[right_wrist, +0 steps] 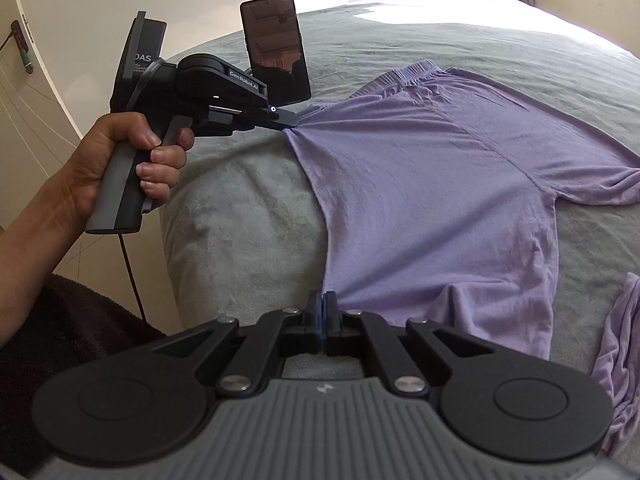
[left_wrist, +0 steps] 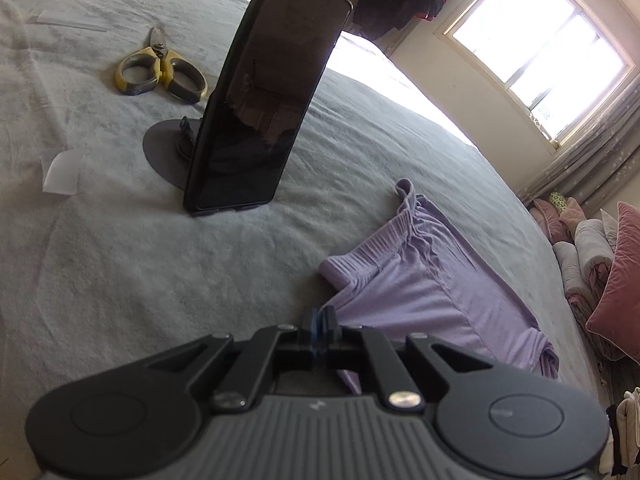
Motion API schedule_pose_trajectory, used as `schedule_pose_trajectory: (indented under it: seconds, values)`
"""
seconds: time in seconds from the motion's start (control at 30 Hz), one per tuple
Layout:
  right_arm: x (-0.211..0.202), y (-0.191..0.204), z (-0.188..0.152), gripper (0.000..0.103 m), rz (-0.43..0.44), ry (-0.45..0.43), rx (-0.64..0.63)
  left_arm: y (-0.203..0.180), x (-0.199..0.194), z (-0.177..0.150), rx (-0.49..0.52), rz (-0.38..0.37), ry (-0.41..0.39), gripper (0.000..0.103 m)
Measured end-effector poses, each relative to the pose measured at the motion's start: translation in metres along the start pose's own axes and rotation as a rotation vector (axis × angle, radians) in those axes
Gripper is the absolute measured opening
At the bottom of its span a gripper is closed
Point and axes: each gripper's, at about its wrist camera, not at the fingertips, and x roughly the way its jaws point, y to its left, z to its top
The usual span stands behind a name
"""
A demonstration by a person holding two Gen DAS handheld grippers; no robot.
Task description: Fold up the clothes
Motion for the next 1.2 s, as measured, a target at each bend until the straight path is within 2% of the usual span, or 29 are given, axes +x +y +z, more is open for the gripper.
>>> schedule_pose_trajectory:
  seconds: [0.13,0.2,0.23,0.3,0.33,0.37,0.57,0.73,0.83,1.0,1.03,1.07,1.17,1.2]
  values:
    - [0.007,-0.002,-0.003,0.002,0.003,-0.003,0.027,0.000,0.000,0.000,-0.006,0.010,-0.002,0.007]
    - [-0.002,-0.003,-0.001,0.013,0.018,-0.007,0.042,0.000,-0.004,0.001,-0.014,0.019,-0.012,0.007]
    - [-0.008,-0.005,-0.001,0.015,0.016,-0.012,0.046,-0.001,-0.007,0.002,-0.011,0.031,-0.022,0.008]
    - [-0.022,-0.008,-0.003,0.024,0.007,-0.023,0.052,-0.005,-0.014,0.003,0.015,0.060,-0.062,0.015]
    - [-0.029,-0.012,-0.005,0.040,-0.006,-0.040,0.062,-0.008,-0.018,0.004,0.025,0.064,-0.081,0.018]
    - [-0.036,-0.016,-0.007,0.047,-0.021,-0.059,0.072,-0.010,-0.021,0.005,0.035,0.065,-0.098,0.019]
    - [-0.077,-0.060,-0.027,0.047,-0.153,-0.151,0.177,-0.037,-0.032,0.002,0.109,-0.042,-0.117,0.028]
    - [-0.101,-0.106,-0.043,0.047,-0.280,-0.231,0.301,-0.069,-0.017,-0.011,0.187,-0.161,-0.009,0.030]
    - [-0.103,-0.129,-0.051,0.047,-0.349,-0.246,0.357,-0.091,-0.007,-0.023,0.252,-0.225,0.062,0.031]
    - [-0.096,-0.159,-0.060,0.045,-0.376,-0.251,0.436,-0.127,0.009,-0.049,0.371,-0.305,0.158,0.031]
    - [-0.095,-0.163,-0.061,0.042,-0.370,-0.259,0.446,-0.132,0.012,-0.055,0.388,-0.324,0.179,0.031]
    - [-0.093,-0.166,-0.062,0.030,-0.365,-0.267,0.456,-0.137,0.015,-0.059,0.399,-0.340,0.200,0.031]
    - [-0.090,-0.171,-0.063,0.009,-0.313,-0.283,0.482,-0.149,0.022,-0.072,0.416,-0.381,0.255,0.031]
    - [-0.090,-0.172,-0.062,0.005,-0.303,-0.285,0.485,-0.153,0.023,-0.076,0.424,-0.392,0.269,0.031]
